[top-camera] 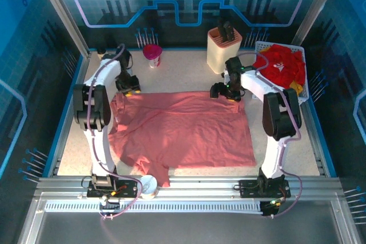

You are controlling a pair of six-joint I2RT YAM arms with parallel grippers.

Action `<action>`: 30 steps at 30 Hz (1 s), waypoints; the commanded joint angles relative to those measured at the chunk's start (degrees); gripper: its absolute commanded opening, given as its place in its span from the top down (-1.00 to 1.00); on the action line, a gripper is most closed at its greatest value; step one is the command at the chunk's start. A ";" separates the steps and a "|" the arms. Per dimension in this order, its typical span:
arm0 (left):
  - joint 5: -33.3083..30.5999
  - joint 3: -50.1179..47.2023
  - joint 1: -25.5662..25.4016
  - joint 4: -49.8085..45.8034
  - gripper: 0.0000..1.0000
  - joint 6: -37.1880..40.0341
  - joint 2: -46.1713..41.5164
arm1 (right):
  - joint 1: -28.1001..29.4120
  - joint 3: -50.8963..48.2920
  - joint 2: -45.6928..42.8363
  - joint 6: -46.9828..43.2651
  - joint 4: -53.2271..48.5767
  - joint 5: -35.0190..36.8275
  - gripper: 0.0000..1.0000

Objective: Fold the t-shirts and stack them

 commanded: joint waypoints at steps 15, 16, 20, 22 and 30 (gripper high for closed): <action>1.15 -20.94 -3.42 15.95 0.05 -6.23 -7.73 | -2.57 -18.22 -20.34 0.91 5.71 -5.01 -0.87; 1.34 -20.80 -3.37 16.09 0.09 -6.40 -7.56 | -2.63 -18.31 -20.34 0.93 5.67 -4.99 -0.86; 1.83 -21.16 -4.02 16.53 0.26 -6.87 -7.87 | -2.65 -18.14 -19.69 1.02 5.35 -4.97 -0.85; 1.40 -21.33 -4.54 16.27 0.35 -6.95 -8.39 | -2.67 -17.96 -19.19 1.05 5.16 -4.93 -0.84; -0.25 -23.81 -6.71 14.98 0.89 -7.28 -11.82 | -2.79 -17.87 -18.21 1.35 4.15 -3.89 -0.79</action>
